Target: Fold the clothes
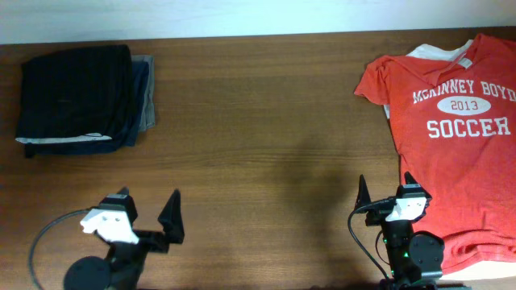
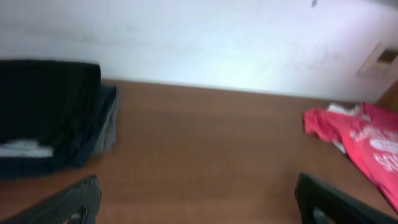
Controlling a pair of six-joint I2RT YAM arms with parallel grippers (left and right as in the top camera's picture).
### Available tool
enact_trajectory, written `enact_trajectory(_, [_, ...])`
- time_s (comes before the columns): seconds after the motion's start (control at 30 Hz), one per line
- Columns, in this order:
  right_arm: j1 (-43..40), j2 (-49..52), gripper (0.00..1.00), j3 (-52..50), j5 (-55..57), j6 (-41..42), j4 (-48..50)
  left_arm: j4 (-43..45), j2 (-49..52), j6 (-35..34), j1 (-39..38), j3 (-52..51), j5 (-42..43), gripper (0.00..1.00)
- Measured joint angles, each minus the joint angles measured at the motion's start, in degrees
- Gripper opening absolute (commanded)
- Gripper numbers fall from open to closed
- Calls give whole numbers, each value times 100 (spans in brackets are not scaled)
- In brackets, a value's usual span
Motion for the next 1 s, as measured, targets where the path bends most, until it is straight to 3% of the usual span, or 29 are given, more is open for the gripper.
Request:
enact_trajectory(0.23, [0, 0, 98, 0, 0, -2, 0, 2846, -599, 4, 0, -2212, 0, 99])
enact_trajectory(0.33, [0, 0, 98, 0, 0, -13, 0, 3403, -876, 2, 0, -2892, 2, 99])
enact_trajectory(0.6, [0, 0, 98, 0, 0, -13, -2, 3501, -1252, 2, 0, -3504, -90, 99])
enact_trajectory(0.73, [0, 0, 98, 0, 0, -11, 0, 3029, -1257, 46, 0, -3574, -413, 99])
enact_trajectory(1.0, [0, 0, 98, 0, 0, -15, -2, 3023, -1257, 933, -210, -3574, -487, 100])
